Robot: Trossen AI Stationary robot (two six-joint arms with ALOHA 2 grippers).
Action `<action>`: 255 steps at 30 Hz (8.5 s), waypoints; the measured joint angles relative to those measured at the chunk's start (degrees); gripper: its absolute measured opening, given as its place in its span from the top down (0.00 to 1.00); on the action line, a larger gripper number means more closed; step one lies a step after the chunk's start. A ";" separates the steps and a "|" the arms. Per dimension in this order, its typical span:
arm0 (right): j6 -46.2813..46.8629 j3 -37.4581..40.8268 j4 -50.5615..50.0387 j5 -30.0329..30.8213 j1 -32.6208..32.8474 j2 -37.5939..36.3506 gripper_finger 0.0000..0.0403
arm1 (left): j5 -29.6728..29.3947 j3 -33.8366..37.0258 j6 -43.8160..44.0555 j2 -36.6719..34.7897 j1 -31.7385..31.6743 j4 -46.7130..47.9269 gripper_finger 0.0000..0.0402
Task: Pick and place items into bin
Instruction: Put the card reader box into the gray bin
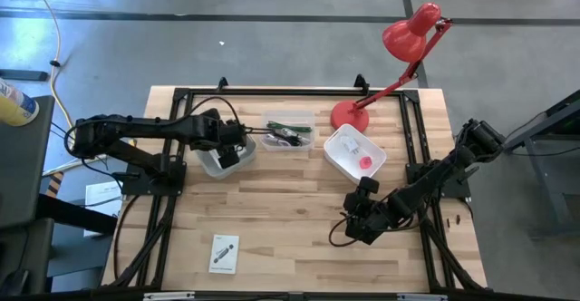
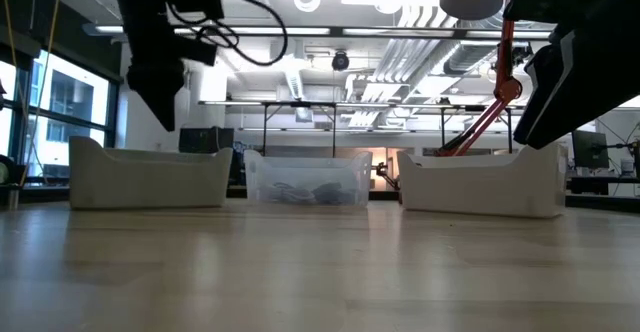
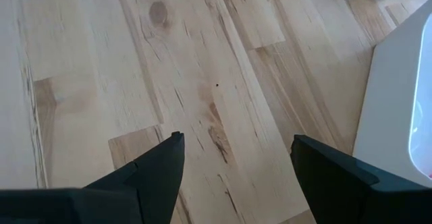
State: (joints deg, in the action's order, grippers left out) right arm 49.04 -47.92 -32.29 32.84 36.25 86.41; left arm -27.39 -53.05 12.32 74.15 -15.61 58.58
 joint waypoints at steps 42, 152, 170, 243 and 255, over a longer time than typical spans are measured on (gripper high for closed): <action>-26.47 0.00 32.20 -6.34 -2.73 0.00 0.36 | 6.66 -15.75 73.16 11.46 65.14 2.91 0.55; -14.94 0.04 25.92 -18.78 -6.91 6.28 0.36 | 18.61 -15.77 21.94 37.81 30.79 -27.75 0.55; -24.72 0.09 40.31 -14.71 -6.36 19.95 0.36 | 23.10 -15.66 32.00 32.85 31.46 -22.27 0.55; -34.49 0.00 47.82 -19.62 -11.98 21.38 0.36 | 19.03 14.45 64.68 23.05 31.20 -69.95 0.55; -32.71 0.07 46.57 -18.23 -12.31 21.38 0.36 | 19.23 11.92 68.11 28.96 31.33 -75.62 0.55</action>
State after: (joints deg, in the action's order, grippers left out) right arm 16.33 -47.86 14.28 14.61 23.94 107.79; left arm -8.16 -41.13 80.42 103.11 15.73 -17.04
